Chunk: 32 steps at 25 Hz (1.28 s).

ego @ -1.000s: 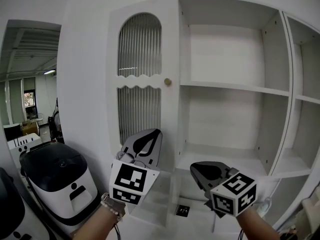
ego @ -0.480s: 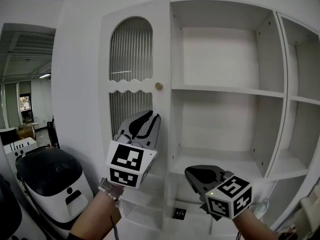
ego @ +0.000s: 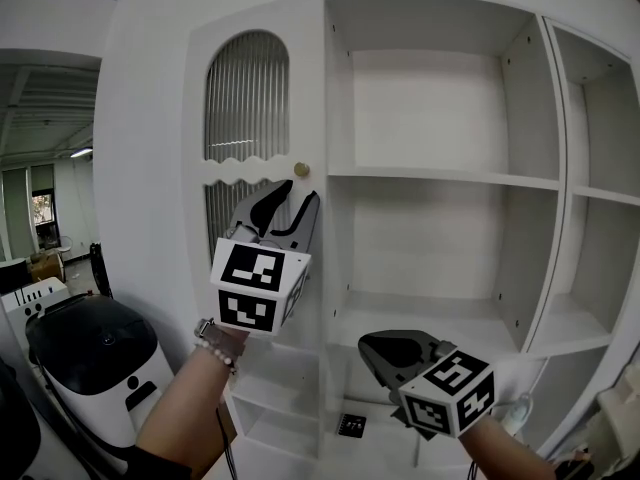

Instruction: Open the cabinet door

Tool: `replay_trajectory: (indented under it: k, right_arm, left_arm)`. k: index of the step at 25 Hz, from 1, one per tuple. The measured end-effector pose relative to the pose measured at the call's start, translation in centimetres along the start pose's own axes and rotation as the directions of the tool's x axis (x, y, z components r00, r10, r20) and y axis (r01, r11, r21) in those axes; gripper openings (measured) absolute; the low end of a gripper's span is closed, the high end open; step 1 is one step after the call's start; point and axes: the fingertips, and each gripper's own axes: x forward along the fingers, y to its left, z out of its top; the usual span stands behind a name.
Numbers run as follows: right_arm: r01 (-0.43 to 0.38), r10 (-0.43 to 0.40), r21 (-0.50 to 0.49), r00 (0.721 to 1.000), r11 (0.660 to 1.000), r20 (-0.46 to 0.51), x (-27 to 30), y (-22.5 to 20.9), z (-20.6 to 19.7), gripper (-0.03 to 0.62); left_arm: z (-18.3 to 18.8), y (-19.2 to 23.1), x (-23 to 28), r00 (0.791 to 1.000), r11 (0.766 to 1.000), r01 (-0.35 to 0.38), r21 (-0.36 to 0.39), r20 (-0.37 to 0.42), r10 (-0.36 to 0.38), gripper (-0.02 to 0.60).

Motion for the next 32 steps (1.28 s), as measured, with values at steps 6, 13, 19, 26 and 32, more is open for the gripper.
replay_trajectory:
  k: [6, 13, 19, 26, 32]
  right_arm:
    - [-0.008, 0.008, 0.013, 1.0, 1.0, 0.003, 0.0, 0.2, -0.4, -0.001]
    - [-0.023, 0.023, 0.017, 1.0, 1.0, 0.008, 0.1, 0.7, -0.4, -0.001]
    - [-0.027, 0.027, 0.017, 1.0, 1.0, 0.007, 0.2, 1.0, -0.4, -0.002]
    - [-0.024, 0.024, 0.023, 1.0, 0.999, 0.007, 0.1, 1.0, -0.6, 0.0]
    - [-0.035, 0.035, 0.026, 0.999, 0.999, 0.002, 0.2, 1.5, -0.9, 0.0]
  left_arm:
    - [0.2, 0.8, 1.9, 0.999, 0.999, -0.03, 0.017, -0.01, 0.03, 0.14]
    - [0.5, 1.3, 3.1, 0.999, 0.998, -0.048, 0.029, -0.008, 0.048, 0.14]
    - [0.4, 1.9, 3.3, 0.997, 0.997, -0.076, 0.034, -0.011, 0.076, 0.105]
    - [0.5, 2.0, 3.2, 0.999, 0.999, -0.05, 0.017, -0.016, 0.051, 0.075]
    - [0.8, 2.0, 2.8, 0.999, 0.999, -0.04, 0.009, -0.005, 0.04, 0.074]
